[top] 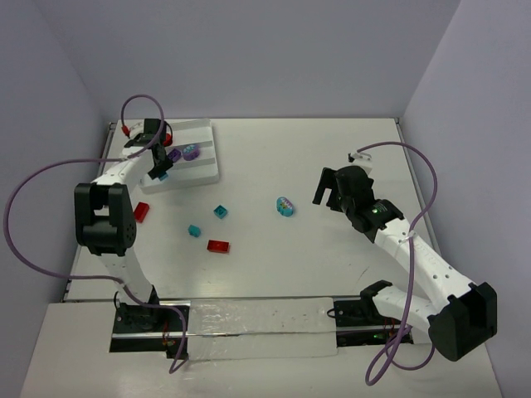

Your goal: Sort the legos into containers by color

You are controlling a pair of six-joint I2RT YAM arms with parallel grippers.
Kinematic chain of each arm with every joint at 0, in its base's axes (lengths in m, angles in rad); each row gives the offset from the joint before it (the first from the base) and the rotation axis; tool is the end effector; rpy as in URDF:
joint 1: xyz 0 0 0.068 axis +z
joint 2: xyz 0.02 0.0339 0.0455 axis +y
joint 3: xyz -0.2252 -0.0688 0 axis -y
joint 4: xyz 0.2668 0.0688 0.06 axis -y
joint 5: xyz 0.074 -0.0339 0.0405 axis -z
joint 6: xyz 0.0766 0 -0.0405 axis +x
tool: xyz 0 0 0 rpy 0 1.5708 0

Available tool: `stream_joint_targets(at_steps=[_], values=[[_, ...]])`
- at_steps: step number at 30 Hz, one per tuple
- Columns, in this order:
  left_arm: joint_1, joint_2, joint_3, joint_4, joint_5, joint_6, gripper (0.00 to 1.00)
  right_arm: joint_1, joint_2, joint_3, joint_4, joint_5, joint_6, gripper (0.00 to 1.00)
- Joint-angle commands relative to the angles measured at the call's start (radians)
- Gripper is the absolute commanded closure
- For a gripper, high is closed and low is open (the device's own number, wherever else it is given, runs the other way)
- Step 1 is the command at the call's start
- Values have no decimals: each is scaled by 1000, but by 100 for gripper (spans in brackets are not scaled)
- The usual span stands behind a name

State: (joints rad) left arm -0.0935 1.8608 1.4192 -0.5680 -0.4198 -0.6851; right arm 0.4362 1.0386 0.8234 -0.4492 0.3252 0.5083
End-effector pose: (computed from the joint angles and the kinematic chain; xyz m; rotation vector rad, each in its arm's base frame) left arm 0.4289 -0.0089 0.1476 -0.8623 2.3112 0.2160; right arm 0.2773 0.1023 0.2188 0.2541 2.1849 0.1654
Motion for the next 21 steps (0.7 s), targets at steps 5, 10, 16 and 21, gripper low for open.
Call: stream_joint_targets(at_steps=[5,10,16,21], values=[[65,69,43,37,7,-74,100,9,-4,-3,40,21,-5,0],[80,94,37,63,33,-72,94,9,-1,1,37,24,-10,0],[83,92,40,60,29,-76,64,10,13,11,37,19,-9,0],[81,60,34,66,29,-62,34,9,20,13,38,12,-10,0]])
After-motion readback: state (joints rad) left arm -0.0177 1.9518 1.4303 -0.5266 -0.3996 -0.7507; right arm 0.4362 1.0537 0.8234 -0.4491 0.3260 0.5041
